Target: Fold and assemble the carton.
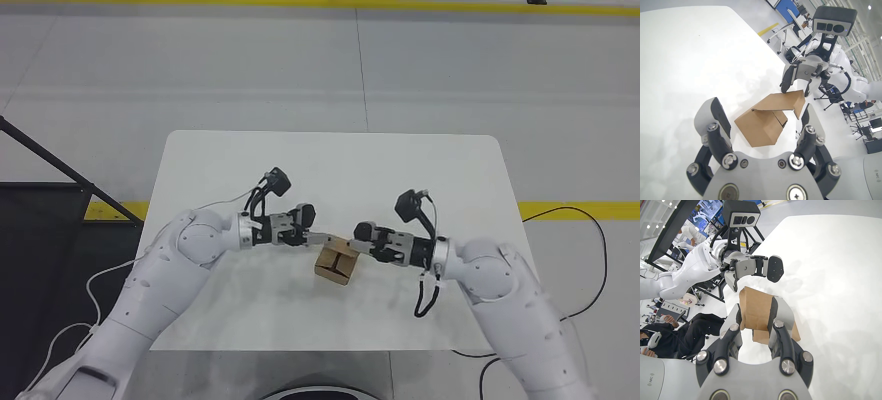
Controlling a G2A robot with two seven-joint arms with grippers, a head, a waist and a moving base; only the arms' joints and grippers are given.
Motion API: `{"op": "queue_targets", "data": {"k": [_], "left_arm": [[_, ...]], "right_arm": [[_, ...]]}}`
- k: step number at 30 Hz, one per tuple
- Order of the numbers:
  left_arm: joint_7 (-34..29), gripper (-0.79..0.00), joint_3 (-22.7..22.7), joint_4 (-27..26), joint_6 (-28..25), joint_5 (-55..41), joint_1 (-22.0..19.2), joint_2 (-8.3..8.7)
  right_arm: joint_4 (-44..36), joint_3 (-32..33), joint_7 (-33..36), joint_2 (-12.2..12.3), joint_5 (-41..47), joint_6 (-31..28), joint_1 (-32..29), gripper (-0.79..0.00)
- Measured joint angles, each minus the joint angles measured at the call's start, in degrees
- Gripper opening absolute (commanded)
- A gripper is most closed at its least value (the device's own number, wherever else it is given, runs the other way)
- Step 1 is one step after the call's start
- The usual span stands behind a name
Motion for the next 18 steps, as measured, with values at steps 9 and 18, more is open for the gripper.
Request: {"op": "queue_targets", "data": {"k": [9,18], "left_arm": [[-1.2,0.000,0.6,0.5,-0.5,0.3,-0.3,0.05],[-1.4,0.000,1.1,1.0,-0.5,0.5,-0.5,0.07]], "right_arm": [[-0.9,-0.4,-0.9,0.2,-1.6,1.0,-0.3,-0.437],[-1.9,-0.5,-1.0,0.5,-2.9,1.4,-0.7,-0.465]]}}
